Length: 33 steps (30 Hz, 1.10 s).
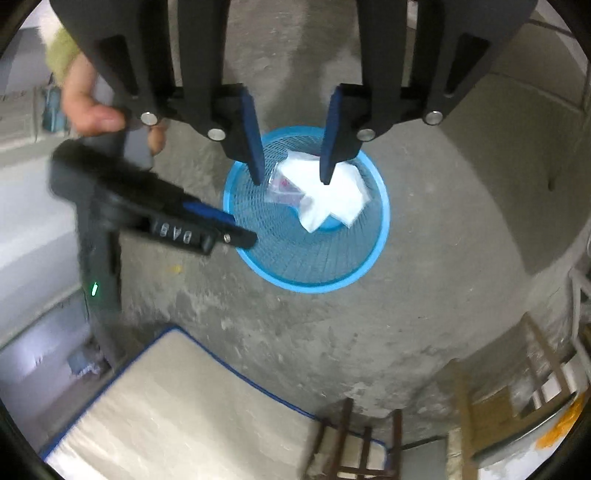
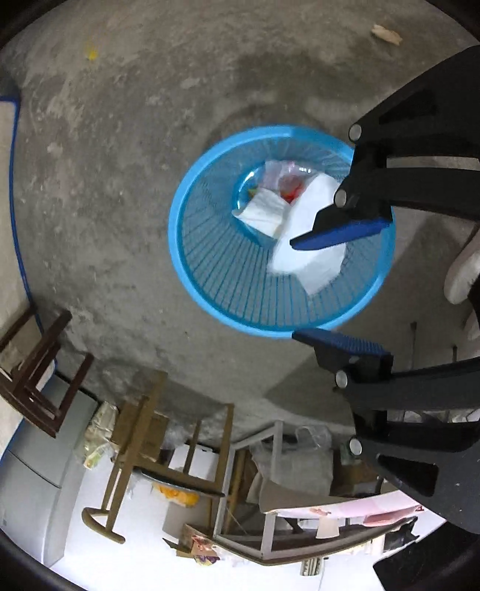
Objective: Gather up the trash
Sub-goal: 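Carry the white cloth and paper to the blue wastebasket and release, then move the right gripper back to the table over the pink mesh sponge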
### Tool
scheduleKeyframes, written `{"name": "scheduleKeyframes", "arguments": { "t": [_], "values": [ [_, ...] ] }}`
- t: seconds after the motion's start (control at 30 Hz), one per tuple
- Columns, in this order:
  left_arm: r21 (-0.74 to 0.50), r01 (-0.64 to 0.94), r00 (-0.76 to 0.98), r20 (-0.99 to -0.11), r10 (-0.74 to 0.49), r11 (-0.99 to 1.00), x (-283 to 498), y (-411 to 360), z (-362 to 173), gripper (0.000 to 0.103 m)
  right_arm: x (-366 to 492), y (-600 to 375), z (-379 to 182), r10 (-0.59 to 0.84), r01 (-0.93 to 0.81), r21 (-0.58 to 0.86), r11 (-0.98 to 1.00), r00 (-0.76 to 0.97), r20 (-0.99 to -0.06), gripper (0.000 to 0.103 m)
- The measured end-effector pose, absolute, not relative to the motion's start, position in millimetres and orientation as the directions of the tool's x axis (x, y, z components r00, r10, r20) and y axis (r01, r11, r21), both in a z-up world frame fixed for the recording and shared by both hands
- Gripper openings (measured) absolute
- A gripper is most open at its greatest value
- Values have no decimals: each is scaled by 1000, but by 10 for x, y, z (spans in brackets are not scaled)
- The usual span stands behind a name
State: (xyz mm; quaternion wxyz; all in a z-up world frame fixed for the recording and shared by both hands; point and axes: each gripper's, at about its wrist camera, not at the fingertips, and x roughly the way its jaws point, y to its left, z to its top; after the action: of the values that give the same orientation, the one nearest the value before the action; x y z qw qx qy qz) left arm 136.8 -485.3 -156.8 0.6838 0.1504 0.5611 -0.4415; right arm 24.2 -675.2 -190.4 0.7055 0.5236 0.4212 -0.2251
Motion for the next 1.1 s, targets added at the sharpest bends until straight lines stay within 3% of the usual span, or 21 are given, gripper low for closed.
{"name": "scheduleKeyframes", "arguments": {
  "t": [0.2,0.3,0.6,0.83,1.1],
  "values": [
    [-305,751,37,-866,-499,585,1397,-4434,-1085,49,123,-6734,-1671,104,725,582,367,590,-801,63],
    [-297,736,93,-846,-526,608,1403,-4123,-757,58,159,-6685,-1452,115,694,600,398,612,-783,67],
    [-283,636,336,-736,-587,718,1485,-2840,179,78,662,-6032,-371,232,501,648,573,660,-715,83],
    [-179,518,542,-689,-482,837,1512,-1832,435,85,1291,-5066,113,375,347,656,670,605,-703,89],
    [-230,388,610,-662,-436,892,1569,-845,453,86,1961,-4099,246,416,246,591,768,509,-753,90]
  ]
}}
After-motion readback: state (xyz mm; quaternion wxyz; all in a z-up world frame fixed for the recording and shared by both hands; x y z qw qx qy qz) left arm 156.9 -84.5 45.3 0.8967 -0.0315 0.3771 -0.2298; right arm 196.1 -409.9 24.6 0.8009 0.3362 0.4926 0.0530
